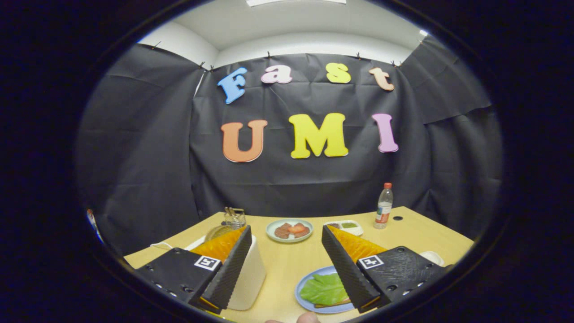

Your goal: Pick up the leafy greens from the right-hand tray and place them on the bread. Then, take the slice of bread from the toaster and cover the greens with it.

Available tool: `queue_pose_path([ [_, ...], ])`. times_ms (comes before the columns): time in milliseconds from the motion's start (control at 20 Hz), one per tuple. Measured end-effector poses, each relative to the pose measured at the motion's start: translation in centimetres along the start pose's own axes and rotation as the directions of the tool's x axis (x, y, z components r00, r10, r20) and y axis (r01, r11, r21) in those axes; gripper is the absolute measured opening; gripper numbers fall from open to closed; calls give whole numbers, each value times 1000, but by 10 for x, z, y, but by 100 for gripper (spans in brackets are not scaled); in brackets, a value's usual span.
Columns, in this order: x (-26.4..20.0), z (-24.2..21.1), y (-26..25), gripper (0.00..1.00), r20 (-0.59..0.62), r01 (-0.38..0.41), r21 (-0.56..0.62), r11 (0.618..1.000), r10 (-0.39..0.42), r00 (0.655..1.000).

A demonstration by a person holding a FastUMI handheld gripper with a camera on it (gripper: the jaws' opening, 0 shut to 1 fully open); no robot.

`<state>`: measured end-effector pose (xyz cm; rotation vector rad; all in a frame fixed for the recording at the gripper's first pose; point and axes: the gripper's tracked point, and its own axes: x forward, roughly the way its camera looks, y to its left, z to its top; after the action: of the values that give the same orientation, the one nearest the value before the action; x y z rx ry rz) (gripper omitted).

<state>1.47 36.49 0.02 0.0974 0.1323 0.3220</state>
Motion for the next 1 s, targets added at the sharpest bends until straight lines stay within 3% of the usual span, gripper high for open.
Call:
queue_pose_path([
  [300,27,-17,87,96,-61,-79,-39,996,77,995],
  [650,67,-44,104,95,-182,-37,-57,998,26,983],
  [950,80,-60,95,38,-257,-5,-47,999,-7,966],
  [1000,81,-61,94,24,-269,-12,-34,999,2,963],
])
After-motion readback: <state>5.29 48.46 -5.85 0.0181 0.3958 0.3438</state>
